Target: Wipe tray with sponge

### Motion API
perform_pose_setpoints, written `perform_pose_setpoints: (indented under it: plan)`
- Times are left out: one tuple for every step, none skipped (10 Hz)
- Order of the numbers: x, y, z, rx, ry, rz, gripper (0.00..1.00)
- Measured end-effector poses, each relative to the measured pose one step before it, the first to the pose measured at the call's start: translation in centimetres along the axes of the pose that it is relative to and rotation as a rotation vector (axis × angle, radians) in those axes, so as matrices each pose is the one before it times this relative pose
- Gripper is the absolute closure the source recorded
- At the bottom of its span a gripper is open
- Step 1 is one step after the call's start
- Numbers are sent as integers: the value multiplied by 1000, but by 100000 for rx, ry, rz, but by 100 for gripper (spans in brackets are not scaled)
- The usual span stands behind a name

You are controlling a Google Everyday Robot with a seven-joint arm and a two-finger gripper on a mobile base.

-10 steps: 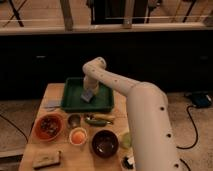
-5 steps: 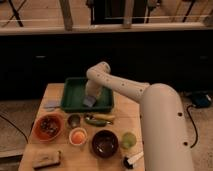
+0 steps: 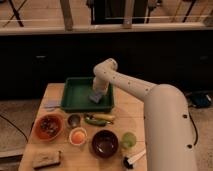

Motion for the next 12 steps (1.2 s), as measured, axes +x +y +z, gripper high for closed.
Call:
perform_pose_setpoints:
  plan:
    - [-95,-1699,339,-39,550,-1256,100]
    - [-334,-976,235,-36,-54,-1320,100]
    - [-449,-965,228,-4,-256,-1766,100]
    - [-935,-1381,365,84,-871,-3775,100]
    - [-1119,-523,144,133,-1727,-3704,100]
    - [-872,-127,-98,174,-1092,-3084,100]
    - [-1126,-145,-67,411,-1416,-2830,100]
    - [-1145,148,-99,343,-1606,-2304,100]
    - [-742,361,-5,-126,-828,-1654,100]
    - [-748,380,-78,-21,-760,-825,100]
    - [-157,916,-76,-406,-148,804,100]
    - [514,1075,-222,-460,721,1574,100]
